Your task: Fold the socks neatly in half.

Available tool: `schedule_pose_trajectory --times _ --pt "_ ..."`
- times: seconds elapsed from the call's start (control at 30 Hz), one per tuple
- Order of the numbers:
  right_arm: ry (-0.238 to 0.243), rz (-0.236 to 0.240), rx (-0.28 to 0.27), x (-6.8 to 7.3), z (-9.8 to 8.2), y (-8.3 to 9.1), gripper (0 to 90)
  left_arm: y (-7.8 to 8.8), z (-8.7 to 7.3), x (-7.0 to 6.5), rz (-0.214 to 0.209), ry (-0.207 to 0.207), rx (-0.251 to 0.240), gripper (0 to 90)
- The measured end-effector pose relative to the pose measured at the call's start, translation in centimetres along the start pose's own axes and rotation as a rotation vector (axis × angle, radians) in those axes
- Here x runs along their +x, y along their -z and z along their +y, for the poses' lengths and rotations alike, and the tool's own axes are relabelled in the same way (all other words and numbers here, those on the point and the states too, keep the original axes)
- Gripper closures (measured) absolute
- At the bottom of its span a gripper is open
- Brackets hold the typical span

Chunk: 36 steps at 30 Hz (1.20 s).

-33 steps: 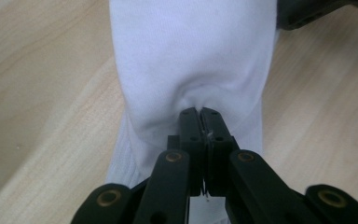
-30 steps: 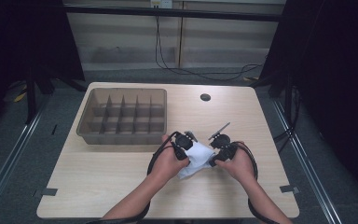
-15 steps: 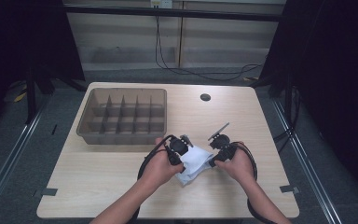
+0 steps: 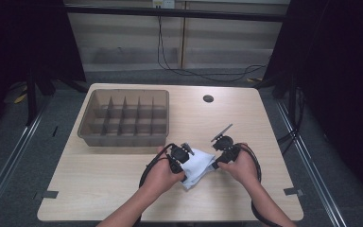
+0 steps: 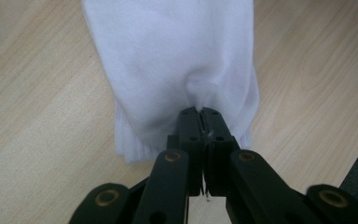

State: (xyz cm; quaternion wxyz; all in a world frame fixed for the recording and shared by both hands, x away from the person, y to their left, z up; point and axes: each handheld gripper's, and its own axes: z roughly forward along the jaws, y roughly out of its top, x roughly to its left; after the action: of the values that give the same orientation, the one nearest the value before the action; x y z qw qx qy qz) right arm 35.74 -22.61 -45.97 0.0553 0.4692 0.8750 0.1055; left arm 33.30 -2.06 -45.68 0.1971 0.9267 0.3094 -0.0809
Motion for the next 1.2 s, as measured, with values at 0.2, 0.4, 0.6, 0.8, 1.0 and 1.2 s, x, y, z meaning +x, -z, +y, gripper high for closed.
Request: schedule_pose_trajectory --times 0.2,0.4,0.6,0.8,1.0,1.2 --pt "-0.023 0.012 -0.016 -0.5 -0.1 1.4 48.9 0.0 0.0 0.2 -0.008 0.006 0.001 88.1" --pt "-0.039 0.014 -0.029 -1.1 0.0 2.4 48.6 0.0 0.0 0.2 -0.011 0.004 0.0 87.9" --pt "-0.047 0.0 -0.056 -1.4 0.9 3.7 48.1 0.0 0.0 0.1 -0.006 0.003 0.0 87.9" --pt "-0.041 0.02 -0.08 -1.0 2.6 3.7 46.9 0.0 -0.1 0.1 -0.007 0.003 -0.01 87.8" --pt "-0.03 0.061 -0.082 0.2 4.3 1.8 44.4 0.0 -0.1 0.0 -0.001 -0.01 -0.005 87.7" --pt "0.031 -0.005 -0.01 0.9 4.2 0.0 48.0 0.0 -0.3 0.0 0.005 -0.019 -0.009 87.8"
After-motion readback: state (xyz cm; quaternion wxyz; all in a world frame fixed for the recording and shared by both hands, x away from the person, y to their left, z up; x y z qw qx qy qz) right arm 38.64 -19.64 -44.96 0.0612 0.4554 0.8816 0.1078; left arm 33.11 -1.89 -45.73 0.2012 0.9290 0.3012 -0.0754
